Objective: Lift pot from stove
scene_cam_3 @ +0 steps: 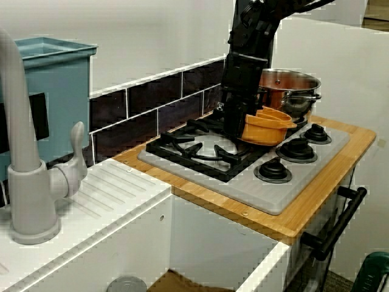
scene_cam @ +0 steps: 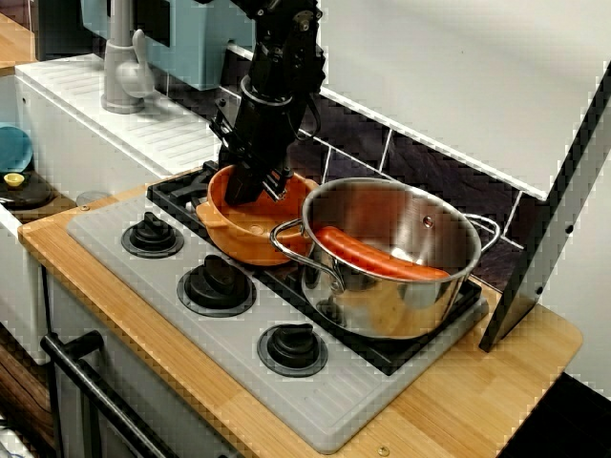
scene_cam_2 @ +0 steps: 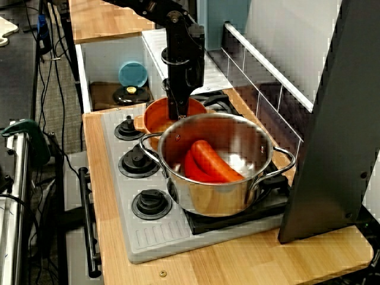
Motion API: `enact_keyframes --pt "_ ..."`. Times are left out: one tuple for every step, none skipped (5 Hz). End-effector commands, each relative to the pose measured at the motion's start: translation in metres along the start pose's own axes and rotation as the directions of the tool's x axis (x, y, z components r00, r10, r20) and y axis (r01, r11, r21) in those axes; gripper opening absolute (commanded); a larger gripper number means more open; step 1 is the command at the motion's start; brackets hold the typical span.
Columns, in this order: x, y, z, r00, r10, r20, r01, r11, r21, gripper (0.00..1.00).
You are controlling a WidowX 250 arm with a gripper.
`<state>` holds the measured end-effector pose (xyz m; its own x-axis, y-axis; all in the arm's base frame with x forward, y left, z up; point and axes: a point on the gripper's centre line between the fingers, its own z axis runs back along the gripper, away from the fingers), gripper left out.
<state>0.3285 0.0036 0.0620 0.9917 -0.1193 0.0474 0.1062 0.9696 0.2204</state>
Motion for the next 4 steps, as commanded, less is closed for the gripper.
enact_keyframes --pt "0.013 0.018 0.034 0.997 0.028 0.065 -0.025 0.999 -0.041 0.00" --pt "0.014 0.024 0.047 0.997 0.024 0.071 -0.019 0.997 -0.069 0.00" --pt "0.015 0.028 0.058 0.997 0.024 0.076 -0.017 0.996 -0.093 0.00" --pt "0.015 0.027 0.066 0.997 0.019 0.078 -0.011 0.995 -0.103 0.00"
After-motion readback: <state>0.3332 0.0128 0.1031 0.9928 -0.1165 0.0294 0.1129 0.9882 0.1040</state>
